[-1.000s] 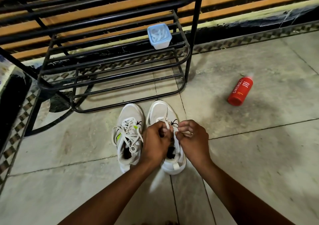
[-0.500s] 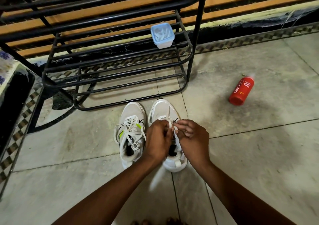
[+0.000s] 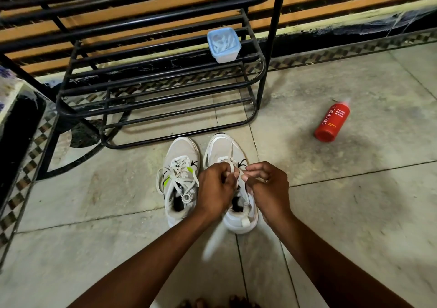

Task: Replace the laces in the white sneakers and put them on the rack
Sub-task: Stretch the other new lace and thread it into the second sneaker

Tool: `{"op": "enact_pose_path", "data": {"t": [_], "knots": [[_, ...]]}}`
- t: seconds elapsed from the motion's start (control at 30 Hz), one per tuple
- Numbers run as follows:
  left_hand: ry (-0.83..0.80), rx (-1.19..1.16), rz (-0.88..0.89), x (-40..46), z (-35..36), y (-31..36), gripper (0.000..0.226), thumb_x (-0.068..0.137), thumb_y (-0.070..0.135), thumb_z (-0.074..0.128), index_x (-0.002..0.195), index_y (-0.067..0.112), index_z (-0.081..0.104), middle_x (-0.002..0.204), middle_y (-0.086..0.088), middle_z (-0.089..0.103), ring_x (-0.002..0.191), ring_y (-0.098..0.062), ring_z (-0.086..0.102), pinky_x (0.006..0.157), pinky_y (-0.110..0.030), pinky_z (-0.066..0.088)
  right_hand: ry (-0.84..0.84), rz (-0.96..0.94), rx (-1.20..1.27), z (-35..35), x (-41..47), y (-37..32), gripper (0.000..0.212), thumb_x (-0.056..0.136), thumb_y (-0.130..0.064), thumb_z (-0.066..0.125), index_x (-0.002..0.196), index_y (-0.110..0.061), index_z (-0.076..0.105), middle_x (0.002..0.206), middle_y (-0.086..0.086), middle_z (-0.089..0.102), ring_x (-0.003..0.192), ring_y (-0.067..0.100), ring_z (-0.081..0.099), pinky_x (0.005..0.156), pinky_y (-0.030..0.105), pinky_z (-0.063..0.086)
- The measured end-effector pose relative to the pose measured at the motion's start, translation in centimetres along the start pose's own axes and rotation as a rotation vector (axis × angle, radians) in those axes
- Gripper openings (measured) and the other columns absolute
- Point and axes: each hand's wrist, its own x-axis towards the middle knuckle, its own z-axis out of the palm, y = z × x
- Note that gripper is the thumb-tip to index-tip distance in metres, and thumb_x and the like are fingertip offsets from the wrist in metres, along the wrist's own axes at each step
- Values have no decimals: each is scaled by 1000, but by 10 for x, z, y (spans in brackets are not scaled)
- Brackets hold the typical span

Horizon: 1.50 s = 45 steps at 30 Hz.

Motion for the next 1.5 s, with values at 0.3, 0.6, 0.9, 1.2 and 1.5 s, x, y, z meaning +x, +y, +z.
{"op": "enact_pose_path", "data": {"t": [0.3, 0.6, 0.9, 1.2, 1.5], "knots": [[-27, -7, -44, 8, 4, -2, 15, 88, 3, 72, 77, 12, 69, 68, 10, 73, 65, -6, 71, 65, -29, 58, -54, 11, 21, -1, 4, 5, 24, 78, -4, 78, 87, -26, 74, 85, 0, 78, 90, 16, 75, 87, 53, 59], [-38, -324, -296, 14, 11, -17, 16, 91, -5, 72, 80, -9, 60, 70, -23, 67, 63, -29, 71, 67, -45, 59, -85, 3, 20, -2, 5, 9, 33, 81, 8, 67, 90, -23, 74, 88, 3, 77, 92, 20, 75, 87, 55, 59], [-64, -364, -306, 19, 18, -22, 33, 83, 9, 82, 75, -6, 54, 82, -36, 64, 64, -27, 68, 65, -53, 59, -103, 50, 51, -2, 11, 15, 30, 81, 7, 72, 99, -17, 77, 93, 4, 77, 91, 22, 75, 81, 47, 62], [-99, -451, -380, 24, 14, -20, 20, 85, -12, 75, 77, -19, 57, 77, -27, 63, 65, -26, 59, 50, -24, 49, -134, 85, 137, -3, 14, 17, 13, 83, 10, 73, 89, -1, 77, 88, 15, 77, 78, 22, 74, 67, 29, 59], [-101, -510, -426, 22, 9, -17, 12, 82, -5, 81, 81, -11, 71, 76, -17, 71, 66, -20, 65, 56, -22, 55, -231, 124, 145, -6, 19, 20, 18, 87, 5, 71, 101, -5, 78, 95, 13, 78, 95, 29, 75, 90, 48, 60]]}}
